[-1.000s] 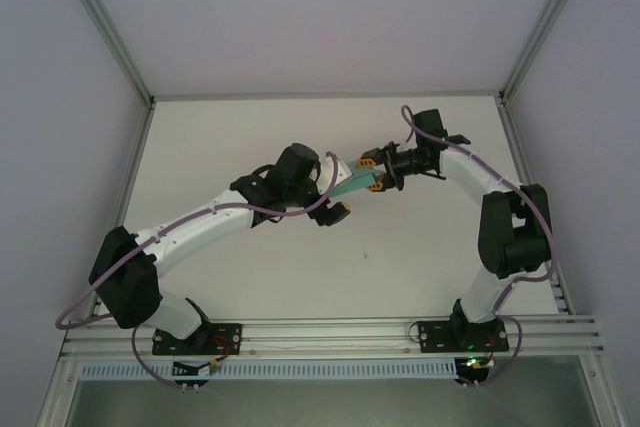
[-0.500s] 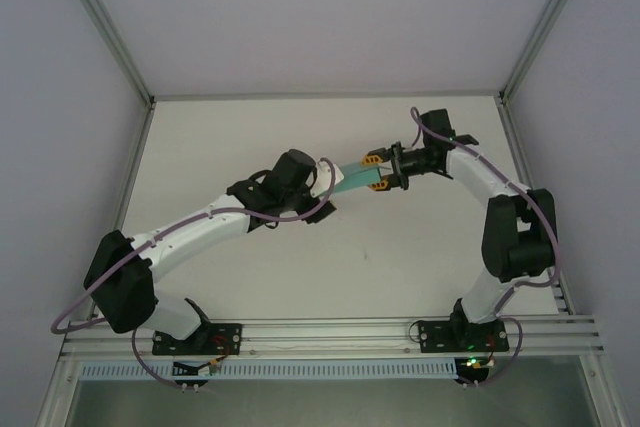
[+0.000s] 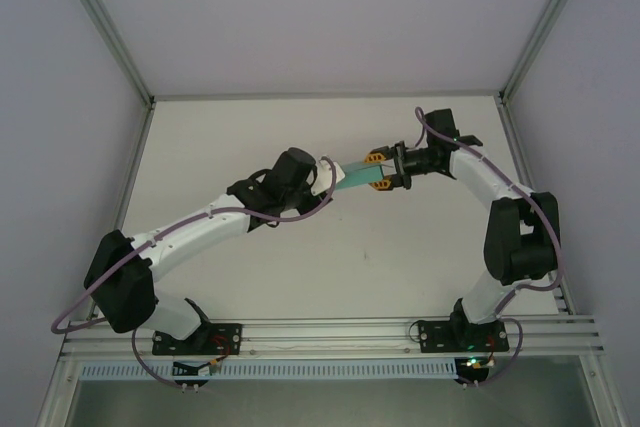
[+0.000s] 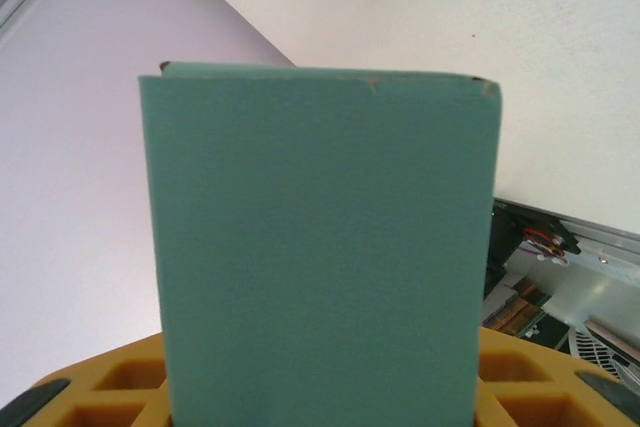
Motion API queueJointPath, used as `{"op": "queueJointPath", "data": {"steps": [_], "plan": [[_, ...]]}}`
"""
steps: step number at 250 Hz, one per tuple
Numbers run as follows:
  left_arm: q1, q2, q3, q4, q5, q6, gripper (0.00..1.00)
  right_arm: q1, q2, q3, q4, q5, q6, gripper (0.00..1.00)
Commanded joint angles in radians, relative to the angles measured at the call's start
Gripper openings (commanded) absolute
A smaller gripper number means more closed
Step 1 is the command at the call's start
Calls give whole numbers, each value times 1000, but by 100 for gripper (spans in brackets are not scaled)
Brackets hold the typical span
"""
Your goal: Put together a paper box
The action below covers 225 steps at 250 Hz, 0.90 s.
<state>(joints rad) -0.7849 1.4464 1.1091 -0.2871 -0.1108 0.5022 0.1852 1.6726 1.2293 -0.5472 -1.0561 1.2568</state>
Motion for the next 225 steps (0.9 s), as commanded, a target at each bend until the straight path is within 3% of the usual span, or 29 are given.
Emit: {"op": "queueJointPath", "data": {"steps": [1,6,13,18,21,25,62,90,104,124,145,156,190,225], "plan": [[-6,4,19,22,42,-16,42,9,-34,0,-38,-67,-65,48],[-5,2,18,21,44,-17,42,8,-33,4,-49,-63,-74,50],[-5,2,19,20,47,-19,42,7,-33,7,-54,-61,-81,61],[-5,2,20,18,48,-21,42,8,-33,8,-52,-61,-84,76],[-5,2,21,16,49,-21,41,7,-33,9,-51,-59,-87,95],[-8,2,21,16,49,-22,40,6,-34,11,-51,-56,-92,100],[-6,3,16,16,59,-29,38,-15,-67,31,-102,53,-173,100],[-1,9,25,-88,100,-16,38,-70,-125,31,-120,180,-250,100],[7,18,33,-123,115,-25,37,-90,-161,52,-159,330,-336,100],[38,36,48,-182,174,-38,36,-89,-218,92,-229,640,-467,100],[81,56,71,-264,274,-32,35,-87,-300,67,-165,877,-608,100],[103,70,91,-314,325,-17,36,-88,-347,20,-89,940,-698,100],[143,150,171,-509,446,85,38,-90,-463,-162,168,932,-849,100],[169,239,236,-606,469,133,37,-89,-514,-305,382,694,-981,100]]}}
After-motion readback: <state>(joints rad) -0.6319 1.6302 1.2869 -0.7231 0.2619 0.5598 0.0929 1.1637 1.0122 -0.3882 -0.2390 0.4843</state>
